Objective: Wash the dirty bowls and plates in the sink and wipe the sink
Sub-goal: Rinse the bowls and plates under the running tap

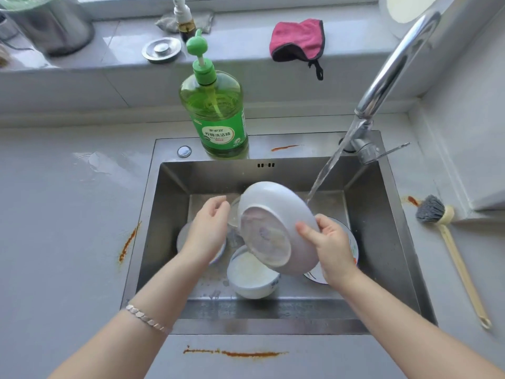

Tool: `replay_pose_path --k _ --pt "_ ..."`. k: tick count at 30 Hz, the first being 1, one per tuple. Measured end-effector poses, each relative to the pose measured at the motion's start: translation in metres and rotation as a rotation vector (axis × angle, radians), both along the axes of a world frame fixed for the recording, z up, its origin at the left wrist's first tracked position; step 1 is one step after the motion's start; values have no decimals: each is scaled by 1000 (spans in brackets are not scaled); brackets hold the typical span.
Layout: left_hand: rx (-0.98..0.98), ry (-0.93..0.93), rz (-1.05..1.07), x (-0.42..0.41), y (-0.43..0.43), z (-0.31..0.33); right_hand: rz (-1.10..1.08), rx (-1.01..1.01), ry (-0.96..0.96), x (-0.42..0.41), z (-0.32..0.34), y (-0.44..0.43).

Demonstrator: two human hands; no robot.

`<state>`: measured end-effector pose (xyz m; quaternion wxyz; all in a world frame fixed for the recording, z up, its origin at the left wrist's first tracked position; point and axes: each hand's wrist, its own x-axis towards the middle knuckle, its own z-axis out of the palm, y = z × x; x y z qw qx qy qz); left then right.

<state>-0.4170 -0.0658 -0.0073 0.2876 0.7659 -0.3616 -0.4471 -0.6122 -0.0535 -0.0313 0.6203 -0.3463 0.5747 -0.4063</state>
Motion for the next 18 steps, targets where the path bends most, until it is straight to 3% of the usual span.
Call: replay_pose_path --k 3,5,10,16,18 --pt "-130 -223 -133 -21 13 -12 -241 163 -242 -12 2 -4" --pt "-293 -236 -293 -44 23 -19 -340 207 -362 -17 4 -7" --pt "-483 -385 -825 -99 32 -35 -378 205 -468 -21 9 -13" --pt "-277 -498 -608 -94 -2 -40 -449 217 -469 -16 14 -12" --pt "-270 -488 -633 -100 9 -35 -464 219 -486 -12 15 -14"
